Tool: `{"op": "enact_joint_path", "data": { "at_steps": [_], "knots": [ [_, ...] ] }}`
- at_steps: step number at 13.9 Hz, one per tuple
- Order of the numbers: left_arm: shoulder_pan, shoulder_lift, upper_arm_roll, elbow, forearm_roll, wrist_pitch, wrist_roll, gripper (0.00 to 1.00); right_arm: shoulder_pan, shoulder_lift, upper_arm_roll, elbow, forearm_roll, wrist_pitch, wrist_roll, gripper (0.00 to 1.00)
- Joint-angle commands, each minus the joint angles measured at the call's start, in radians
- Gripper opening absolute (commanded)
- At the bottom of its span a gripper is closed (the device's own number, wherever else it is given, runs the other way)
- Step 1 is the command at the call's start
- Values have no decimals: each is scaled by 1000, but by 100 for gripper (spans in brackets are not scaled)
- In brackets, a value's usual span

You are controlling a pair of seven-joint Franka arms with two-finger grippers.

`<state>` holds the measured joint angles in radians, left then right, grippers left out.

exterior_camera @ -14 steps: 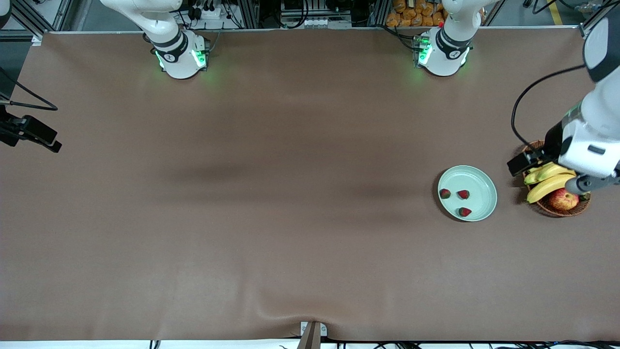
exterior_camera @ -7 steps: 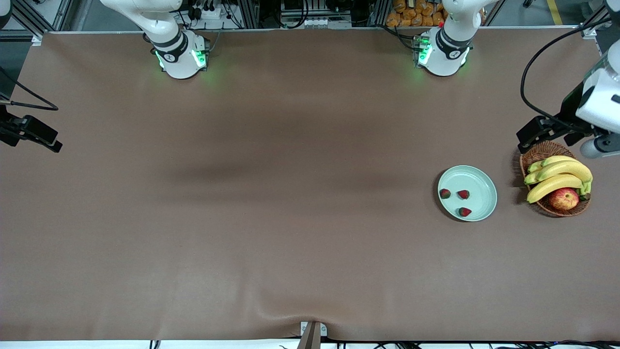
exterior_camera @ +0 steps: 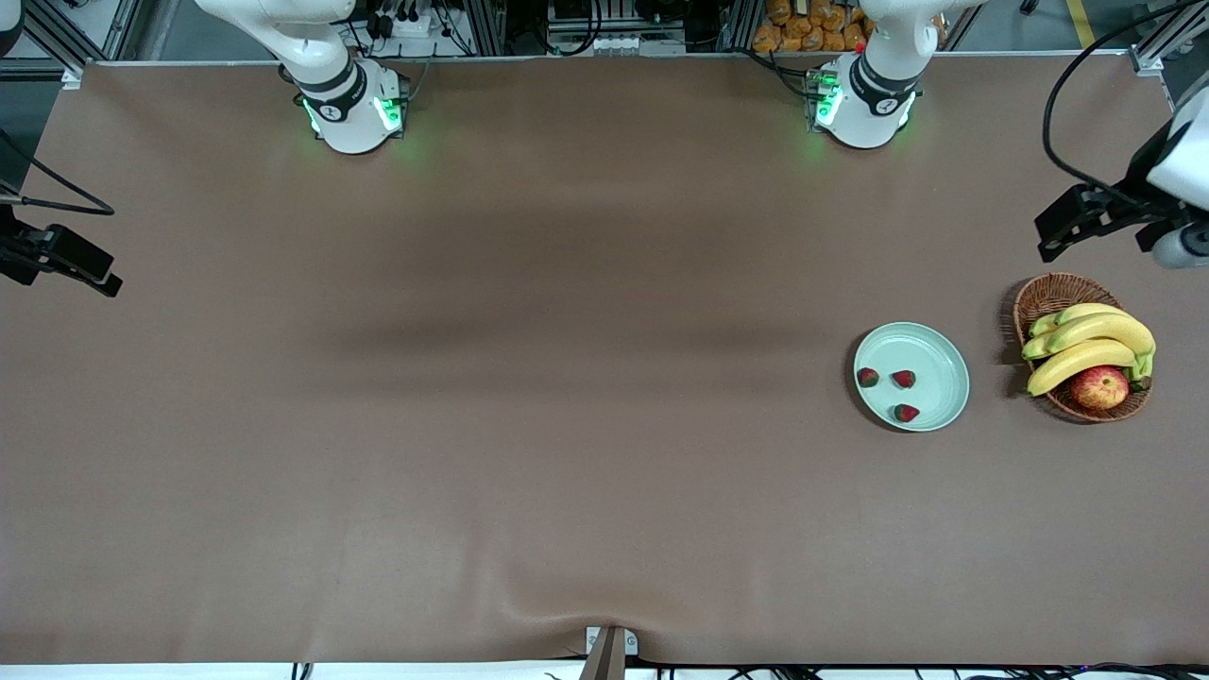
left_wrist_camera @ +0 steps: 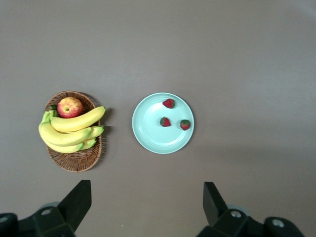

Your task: Collect all strawberries into plate

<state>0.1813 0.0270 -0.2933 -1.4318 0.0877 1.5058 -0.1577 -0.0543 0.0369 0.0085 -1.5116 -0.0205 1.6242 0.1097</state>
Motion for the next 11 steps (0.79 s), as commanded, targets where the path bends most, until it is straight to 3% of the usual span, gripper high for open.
{"op": "enact_joint_path", "data": {
  "at_steps": [1, 6, 8, 11],
  "knots": [
    [-86, -53, 127, -35, -62, -16, 37, 100, 4, 11, 4, 21, -4, -14, 2, 100],
    [-172, -116, 213, -111, -62, -4, 40, 100, 7, 9, 4, 21, -3, -14, 5, 100],
    [-241, -147, 285, -145, -63, -10, 41, 100, 5, 9, 5, 21, -3, -14, 5, 100],
    [-264, -159, 305, -157, -62, -25, 41, 100, 5, 9, 4, 21, -3, -14, 5, 100]
  ]
}}
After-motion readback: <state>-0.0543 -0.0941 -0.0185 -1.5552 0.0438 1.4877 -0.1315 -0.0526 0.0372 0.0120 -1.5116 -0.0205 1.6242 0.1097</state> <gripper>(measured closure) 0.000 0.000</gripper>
